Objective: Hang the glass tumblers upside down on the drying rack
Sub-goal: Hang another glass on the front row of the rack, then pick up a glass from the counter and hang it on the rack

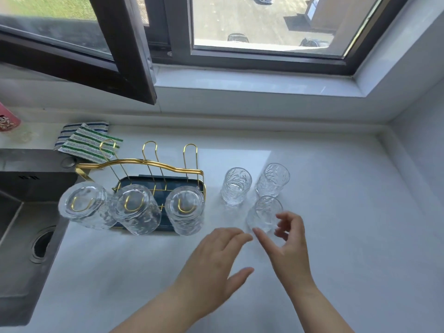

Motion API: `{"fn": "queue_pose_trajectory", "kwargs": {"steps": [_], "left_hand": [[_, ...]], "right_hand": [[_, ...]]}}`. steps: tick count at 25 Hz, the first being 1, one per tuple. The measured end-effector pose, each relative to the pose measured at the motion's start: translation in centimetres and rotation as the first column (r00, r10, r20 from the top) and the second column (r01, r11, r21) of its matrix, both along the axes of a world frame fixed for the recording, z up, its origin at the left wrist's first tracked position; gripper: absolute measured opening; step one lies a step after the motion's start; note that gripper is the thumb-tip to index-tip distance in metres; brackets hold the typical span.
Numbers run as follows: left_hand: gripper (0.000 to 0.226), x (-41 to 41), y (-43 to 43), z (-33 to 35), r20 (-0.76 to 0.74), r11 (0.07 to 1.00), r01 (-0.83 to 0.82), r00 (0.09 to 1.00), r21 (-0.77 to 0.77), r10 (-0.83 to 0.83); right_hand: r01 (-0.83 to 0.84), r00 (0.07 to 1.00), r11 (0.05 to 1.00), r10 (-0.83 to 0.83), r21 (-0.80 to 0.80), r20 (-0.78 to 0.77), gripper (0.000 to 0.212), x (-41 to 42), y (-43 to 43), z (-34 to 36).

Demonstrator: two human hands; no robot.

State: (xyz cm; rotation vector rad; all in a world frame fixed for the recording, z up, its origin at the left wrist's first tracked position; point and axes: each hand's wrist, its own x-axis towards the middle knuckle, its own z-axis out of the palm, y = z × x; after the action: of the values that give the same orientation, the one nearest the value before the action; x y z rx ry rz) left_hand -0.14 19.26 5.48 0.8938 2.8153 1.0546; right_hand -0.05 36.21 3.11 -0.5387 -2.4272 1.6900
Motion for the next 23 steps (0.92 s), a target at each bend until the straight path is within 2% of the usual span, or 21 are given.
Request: {"fn": "queue_pose_trajectory", "kwargs": {"steps": [2,5,9,16,20,23], "left_hand": [[0.066,-0.9,2.4,-1.1,0.158,0.999,-0.028,0.987,-0.030,0.032],[0.088,-3.7,5.8,-2.7,0.385,0.989,-0.145,0.913,-0.002,0.135],[0.097,-7.3,8.3,-5.0,0.569,0.969,-0.247,0.798,0.010,0.197],[0.089,-8.2,8.9,-5.6,0.555,0.968,-0.243,0.814,0.063,0.169],[0.081,-7.4,8.6,-4.4,0.541,0.963,-0.254,0.824,0.086,0.169],[0.072,-6.2,7.4,-2.0,0.532,0.939,-0.300,0.829,0.166,0.171]], "right_hand": [[0.043,0.998,0.999,-0.045,0.025,0.052,0.055,0.2,1.7,-1.2],[-0.039,0.988,0.998,0.030,0.058,0.152,0.071,-0.6,3.6,-3.2],[-0.181,0.961,0.982,0.164,0.059,0.224,0.078,-2.6,5.0,-4.8],[-0.287,0.936,0.958,0.278,0.011,0.216,0.068,-4.0,6.2,-5.8],[-0.325,0.926,0.945,0.323,-0.025,0.197,0.063,-3.2,6.1,-4.2],[-0.308,0.944,0.949,0.314,-0.063,0.105,0.061,-2.0,5.9,-1.5]]}}
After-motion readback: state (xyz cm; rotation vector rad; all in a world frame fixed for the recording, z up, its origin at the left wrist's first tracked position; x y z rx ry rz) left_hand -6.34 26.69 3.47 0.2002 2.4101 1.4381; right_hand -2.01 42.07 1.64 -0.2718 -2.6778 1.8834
